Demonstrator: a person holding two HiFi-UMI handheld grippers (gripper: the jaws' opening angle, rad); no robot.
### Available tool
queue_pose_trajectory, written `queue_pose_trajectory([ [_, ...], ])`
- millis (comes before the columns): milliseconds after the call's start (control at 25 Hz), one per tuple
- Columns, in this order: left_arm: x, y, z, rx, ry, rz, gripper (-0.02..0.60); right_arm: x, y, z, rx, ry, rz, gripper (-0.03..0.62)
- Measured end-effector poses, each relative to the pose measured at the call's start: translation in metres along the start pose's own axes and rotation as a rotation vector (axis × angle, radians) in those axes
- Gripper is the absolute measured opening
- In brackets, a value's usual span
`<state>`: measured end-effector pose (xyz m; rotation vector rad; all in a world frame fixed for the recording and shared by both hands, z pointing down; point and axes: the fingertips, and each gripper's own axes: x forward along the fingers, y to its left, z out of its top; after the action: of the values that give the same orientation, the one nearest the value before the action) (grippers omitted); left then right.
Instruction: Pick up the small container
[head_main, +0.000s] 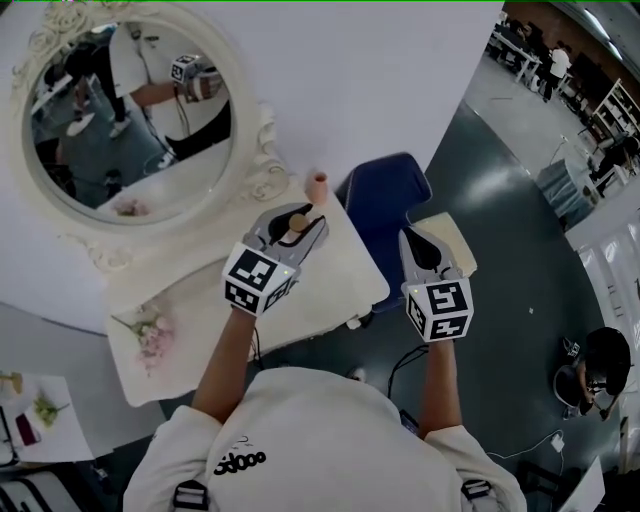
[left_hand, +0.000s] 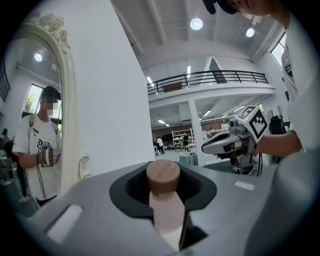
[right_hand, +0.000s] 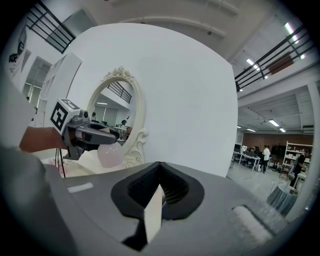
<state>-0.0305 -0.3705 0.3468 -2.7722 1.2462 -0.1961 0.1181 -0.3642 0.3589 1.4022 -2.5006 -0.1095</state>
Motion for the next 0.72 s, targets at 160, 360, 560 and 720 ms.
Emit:
queue_pose_trajectory([
  [160, -0.007, 0.005, 0.017, 0.014, -0.025, 0.019, 0.127, 0.000, 0.004, 0.008, 0.006, -0.026, 0.010, 0.002],
  [360, -0.009, 0.005, 0.024, 0.035, -0.020, 0.007, 0.127, 0.004, 0.007, 0.015, -0.004, -0.037, 0.020, 0.002],
  [560, -0.007, 0.000, 0.027, 0.049, -0.014, -0.009, 0.127, 0.004, 0.007, 0.016, -0.015, -0.022, 0.019, 0.002],
  [720, -0.007, -0.002, 0.028, 0.046, -0.016, -0.012, 0.127, 0.004, 0.008, 0.013, -0.038, -0.001, 0.024, 0.002],
])
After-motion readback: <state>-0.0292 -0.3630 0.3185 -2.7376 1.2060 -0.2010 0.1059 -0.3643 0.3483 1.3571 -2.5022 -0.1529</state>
